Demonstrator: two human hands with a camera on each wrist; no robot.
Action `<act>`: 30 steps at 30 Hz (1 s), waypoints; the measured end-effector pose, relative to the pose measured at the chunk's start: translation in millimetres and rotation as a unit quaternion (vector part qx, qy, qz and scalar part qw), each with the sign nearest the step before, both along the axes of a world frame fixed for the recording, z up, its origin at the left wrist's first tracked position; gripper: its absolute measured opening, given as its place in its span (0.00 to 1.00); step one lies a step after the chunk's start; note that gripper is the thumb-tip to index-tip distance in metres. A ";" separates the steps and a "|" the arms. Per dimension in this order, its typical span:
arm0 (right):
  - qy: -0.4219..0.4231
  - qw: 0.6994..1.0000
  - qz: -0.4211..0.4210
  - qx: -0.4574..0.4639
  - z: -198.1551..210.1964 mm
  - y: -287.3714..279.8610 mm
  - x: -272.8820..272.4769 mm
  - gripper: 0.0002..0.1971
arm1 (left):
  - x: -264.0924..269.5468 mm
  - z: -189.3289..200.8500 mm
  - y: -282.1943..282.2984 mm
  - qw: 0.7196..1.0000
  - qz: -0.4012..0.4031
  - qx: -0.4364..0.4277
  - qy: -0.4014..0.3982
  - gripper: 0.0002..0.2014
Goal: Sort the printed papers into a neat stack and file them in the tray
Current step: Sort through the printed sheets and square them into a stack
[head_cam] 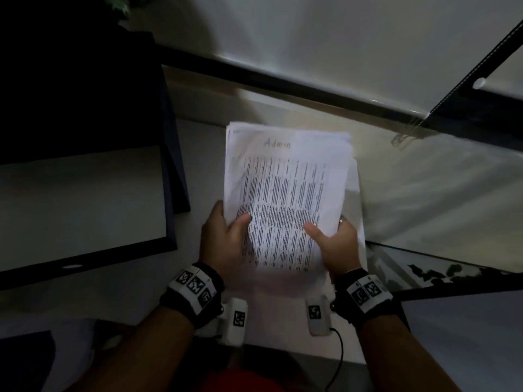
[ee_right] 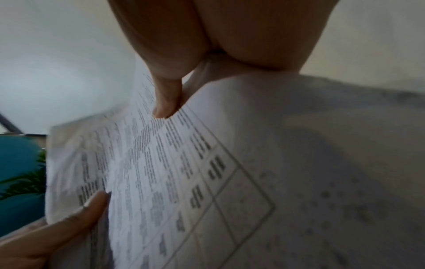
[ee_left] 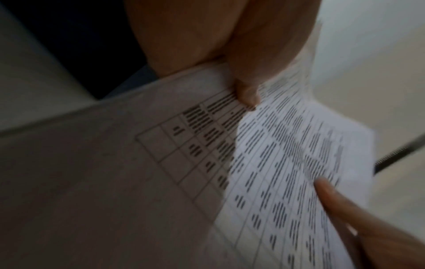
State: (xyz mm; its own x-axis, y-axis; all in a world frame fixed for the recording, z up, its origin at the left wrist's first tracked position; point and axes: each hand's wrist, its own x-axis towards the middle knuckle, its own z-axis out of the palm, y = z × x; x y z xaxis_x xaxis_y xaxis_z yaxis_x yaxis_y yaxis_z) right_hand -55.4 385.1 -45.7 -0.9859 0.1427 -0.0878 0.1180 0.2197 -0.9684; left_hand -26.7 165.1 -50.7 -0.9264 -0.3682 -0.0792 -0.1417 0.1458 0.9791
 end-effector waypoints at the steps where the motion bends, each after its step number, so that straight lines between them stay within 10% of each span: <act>1: 0.020 1.000 -0.007 -0.005 7.3 -2.1 -1.1 0.13 | 0.2 4.5 -0.8 0.999 0.000 -0.008 0.034 0.10; 7: 0.108 0.991 -0.080 -0.021 17.2 -28.0 -2.9 0.13 | 1.9 8.6 11.5 0.989 0.015 -0.034 0.144 0.19; 20: 0.018 0.998 -0.063 0.011 -17.7 -21.7 -7.2 0.07 | -13.7 -26.1 6.3 0.998 -0.008 0.055 -0.009 0.17; 22: 0.005 0.998 -0.051 0.034 -13.4 -23.0 -8.5 0.18 | -13.7 -19.3 5.4 0.998 -0.010 0.068 -0.008 0.22; 30: 0.022 0.999 -0.032 0.032 -10.4 -18.2 -8.4 0.12 | -31.6 81.5 8.9 0.957 0.052 -0.037 0.282 0.17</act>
